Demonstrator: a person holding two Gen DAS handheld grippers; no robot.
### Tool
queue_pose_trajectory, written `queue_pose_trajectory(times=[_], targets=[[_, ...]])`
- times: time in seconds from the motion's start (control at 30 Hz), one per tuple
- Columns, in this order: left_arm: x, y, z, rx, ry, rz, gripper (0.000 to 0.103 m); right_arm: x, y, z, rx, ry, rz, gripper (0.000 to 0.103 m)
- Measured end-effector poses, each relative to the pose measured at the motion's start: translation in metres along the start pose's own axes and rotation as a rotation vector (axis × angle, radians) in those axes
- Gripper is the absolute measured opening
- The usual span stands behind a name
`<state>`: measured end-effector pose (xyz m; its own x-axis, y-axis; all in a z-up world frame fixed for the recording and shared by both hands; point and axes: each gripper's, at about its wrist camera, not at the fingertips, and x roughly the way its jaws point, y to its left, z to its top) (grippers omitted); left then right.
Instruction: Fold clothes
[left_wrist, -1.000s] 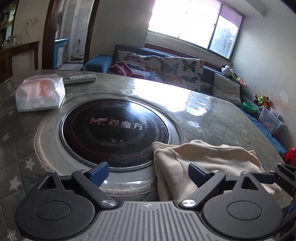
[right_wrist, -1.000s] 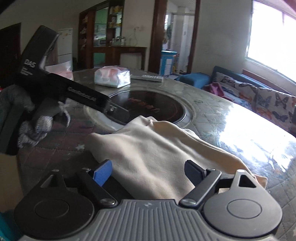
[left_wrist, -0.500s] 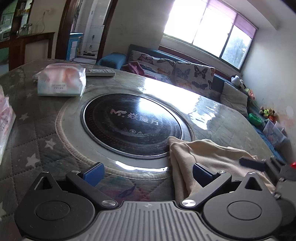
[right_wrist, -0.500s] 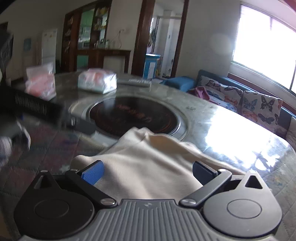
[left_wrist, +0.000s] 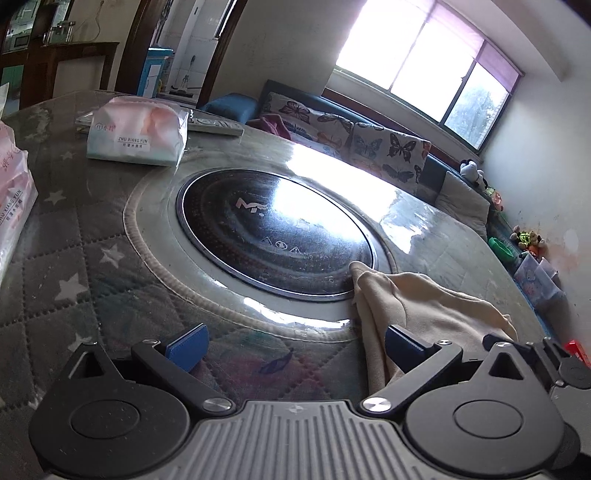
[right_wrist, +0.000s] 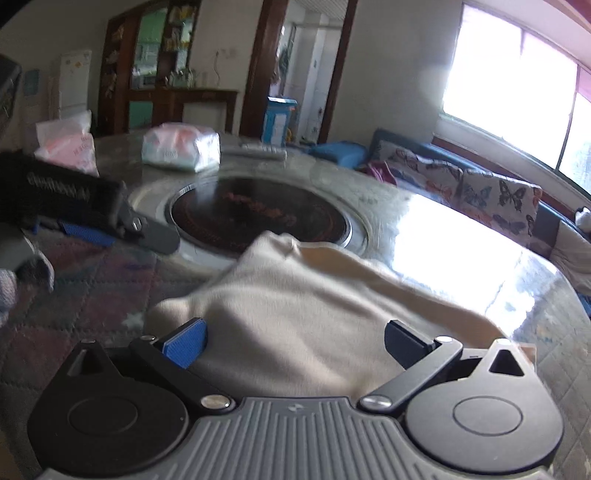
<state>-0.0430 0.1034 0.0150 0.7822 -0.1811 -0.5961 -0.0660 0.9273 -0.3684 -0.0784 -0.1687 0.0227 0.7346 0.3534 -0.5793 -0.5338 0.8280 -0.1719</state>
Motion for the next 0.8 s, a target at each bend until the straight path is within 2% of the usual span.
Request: queue_pose_trajectory(times=[0.17, 0.4, 0.47, 0.63, 0.8], targets=[[-0.001, 0.002, 0.001, 0.005, 0.016, -0.018, 0.103, -0.003, -0.003, 0.002, 0.035, 0.024, -0.004, 0.103], [-0.003, 0.008, 0.0, -0.01, 0.008, -0.051, 0.103, -0.015, -0.021, 0.002, 0.093, 0.036, -0.06, 0.103], [-0.003, 0.005, -0.001, 0.004, 0.006, -0.038, 0.103, -0.016, -0.026, -0.001, 0.106, 0.037, -0.077, 0.103], [-0.001, -0.004, -0.003, 0.064, 0.013, 0.0, 0.103, -0.012, -0.035, -0.009, 0.149, 0.052, -0.048, 0.103], [0.002, -0.008, -0.003, 0.077, 0.022, 0.03, 0.103, -0.019, -0.042, -0.015, 0.178, 0.024, -0.024, 0.103]])
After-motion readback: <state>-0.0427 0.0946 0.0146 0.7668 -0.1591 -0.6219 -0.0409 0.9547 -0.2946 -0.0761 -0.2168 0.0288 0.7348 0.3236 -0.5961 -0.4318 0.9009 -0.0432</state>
